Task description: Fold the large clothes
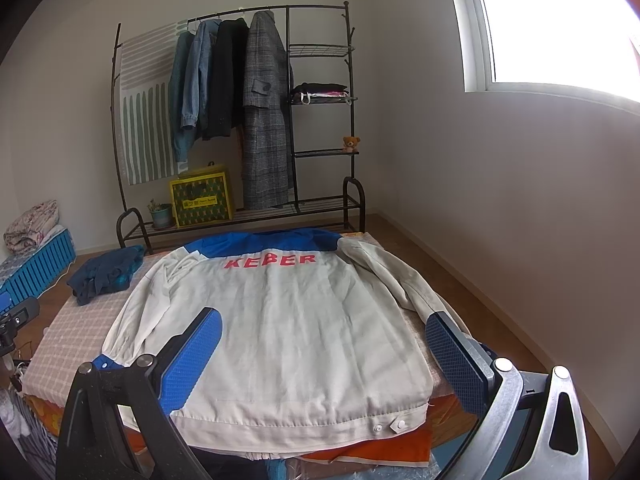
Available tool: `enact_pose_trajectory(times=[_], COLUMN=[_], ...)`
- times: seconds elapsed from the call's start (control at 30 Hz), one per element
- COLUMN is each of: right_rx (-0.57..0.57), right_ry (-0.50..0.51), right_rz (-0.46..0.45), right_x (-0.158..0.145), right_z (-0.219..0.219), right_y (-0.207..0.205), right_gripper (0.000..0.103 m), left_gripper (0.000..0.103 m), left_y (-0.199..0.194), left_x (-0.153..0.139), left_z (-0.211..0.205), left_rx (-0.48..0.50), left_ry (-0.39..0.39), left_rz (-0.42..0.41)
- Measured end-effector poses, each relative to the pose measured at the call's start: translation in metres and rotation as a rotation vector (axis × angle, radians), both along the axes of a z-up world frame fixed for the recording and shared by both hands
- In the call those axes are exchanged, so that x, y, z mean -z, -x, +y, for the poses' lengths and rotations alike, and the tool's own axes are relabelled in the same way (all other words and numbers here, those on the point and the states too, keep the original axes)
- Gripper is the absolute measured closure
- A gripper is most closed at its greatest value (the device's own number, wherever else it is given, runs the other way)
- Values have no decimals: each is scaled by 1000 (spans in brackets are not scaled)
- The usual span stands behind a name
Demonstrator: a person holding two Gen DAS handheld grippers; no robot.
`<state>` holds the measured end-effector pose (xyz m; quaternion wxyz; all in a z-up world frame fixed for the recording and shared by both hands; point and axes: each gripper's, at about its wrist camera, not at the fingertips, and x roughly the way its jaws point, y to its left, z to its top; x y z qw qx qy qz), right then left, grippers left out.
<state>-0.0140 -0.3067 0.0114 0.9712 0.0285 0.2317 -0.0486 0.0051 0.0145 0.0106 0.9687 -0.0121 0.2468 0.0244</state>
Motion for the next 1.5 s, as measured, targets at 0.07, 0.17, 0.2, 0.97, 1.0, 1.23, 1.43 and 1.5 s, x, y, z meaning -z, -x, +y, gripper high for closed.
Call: enact_pose_trajectory(times=[0.07, 0.17, 0.2, 0.97, 1.0, 1.23, 1.43, 1.5], right_rx=[-2, -5, -6, -83, -82, -150, -277, -300], right_ry=[0, -2, -3, -33, -36, -56, -96, -126], right_rz=[0, 2, 2, -2, 0, -34, -47, -32], right_x=[0, 0, 0, 1, 2, 12, 25, 30], right_z=[3, 5, 7, 29, 32, 57, 84, 91], right_y=[-1, -1, -1, -37, -40, -69, -108, -127], right_gripper=[0, 0, 0, 0, 0, 0, 0, 0], left_gripper=[0, 0, 0, 0, 0, 0, 0, 10], left_y=[0, 0, 0, -24, -29, -64, -104, -121], left_x=[0, 0, 0, 11, 13, 34, 73, 94], left_z=[0, 1, 1, 29, 35, 93, 153, 174], left_rx=[0, 0, -1, -18, -13, -43, -66, -70], left_ry=[0, -2, -2, -17, -11, 8, 93, 189], left_rz=[0, 0, 0, 44, 57, 90, 185, 259])
